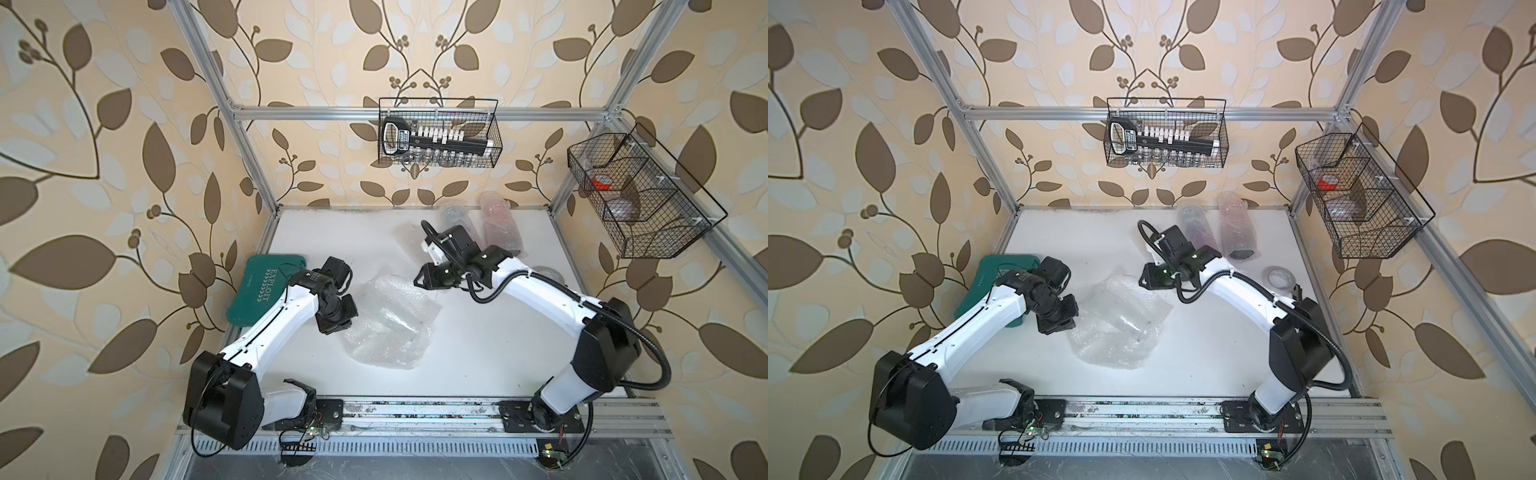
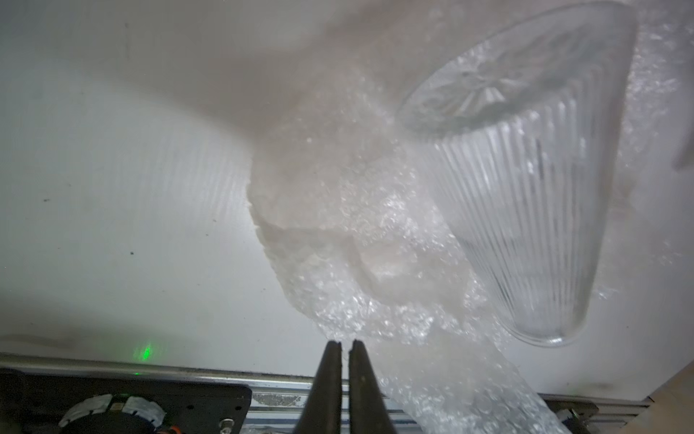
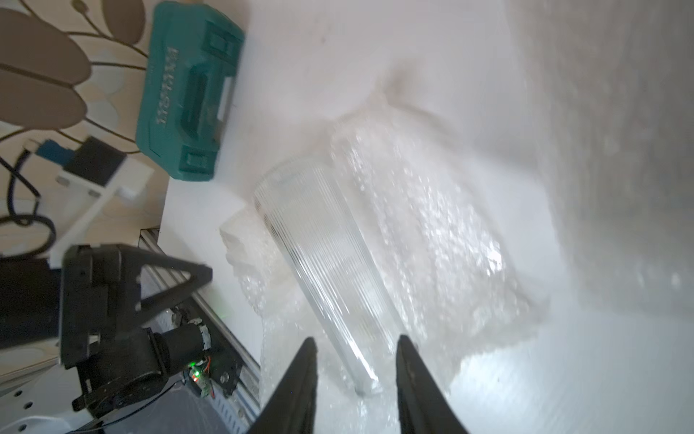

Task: Unwrap the vase from the bubble wrap
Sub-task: Adjust the bubble wrap at the center of the board.

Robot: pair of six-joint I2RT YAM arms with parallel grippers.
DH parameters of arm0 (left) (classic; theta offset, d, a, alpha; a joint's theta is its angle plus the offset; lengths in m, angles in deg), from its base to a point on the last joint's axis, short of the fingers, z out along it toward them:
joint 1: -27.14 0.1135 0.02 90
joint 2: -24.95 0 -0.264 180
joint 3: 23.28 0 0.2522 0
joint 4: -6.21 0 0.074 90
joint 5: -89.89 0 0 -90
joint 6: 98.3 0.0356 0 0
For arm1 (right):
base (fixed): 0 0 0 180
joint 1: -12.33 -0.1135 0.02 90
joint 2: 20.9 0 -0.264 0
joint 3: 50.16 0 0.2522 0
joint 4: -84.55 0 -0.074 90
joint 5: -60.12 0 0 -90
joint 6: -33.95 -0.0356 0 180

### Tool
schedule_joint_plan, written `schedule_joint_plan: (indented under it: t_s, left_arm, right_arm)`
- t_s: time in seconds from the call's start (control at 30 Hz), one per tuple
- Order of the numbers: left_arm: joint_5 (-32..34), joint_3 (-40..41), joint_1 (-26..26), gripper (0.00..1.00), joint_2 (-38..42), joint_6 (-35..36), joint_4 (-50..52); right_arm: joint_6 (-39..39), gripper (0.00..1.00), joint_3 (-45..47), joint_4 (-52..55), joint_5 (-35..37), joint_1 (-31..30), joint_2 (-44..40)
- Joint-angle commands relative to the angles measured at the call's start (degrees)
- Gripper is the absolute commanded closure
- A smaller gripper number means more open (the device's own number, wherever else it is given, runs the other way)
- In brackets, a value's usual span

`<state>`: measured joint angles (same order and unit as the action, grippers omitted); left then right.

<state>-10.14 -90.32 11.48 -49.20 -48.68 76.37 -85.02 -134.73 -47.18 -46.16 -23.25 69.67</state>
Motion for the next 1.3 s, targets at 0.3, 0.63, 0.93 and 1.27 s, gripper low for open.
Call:
schedule_joint_plan:
  t_s: [0.3,0.63,0.93,1.27]
  left_arm:
    - [-4.8,3.3,1.3,1.00,-11.2,1.0,-11.2]
    - [-6.9,13.1,-2.3,1.00,-6.5,-3.6,-15.9]
    - [-7.5,15.4,-7.2,1.00,-3.5,-6.4,-15.8]
    - [-8.6,15.6,-13.4,0.86,0.4,-10.8,-14.2]
  right_arm:
    - [-1.6,0.81,12.0,-3.5,5.4,0.9,7.0]
    - [-0.1,0.83,0.2,-5.5,2.1,0.8,20.5]
    - [0.2,0.83,-12.2,-4.2,-1.1,-1.2,29.1]
    - [-0.1,0.82,-26.4,-1.6,-2.8,-2.2,35.6]
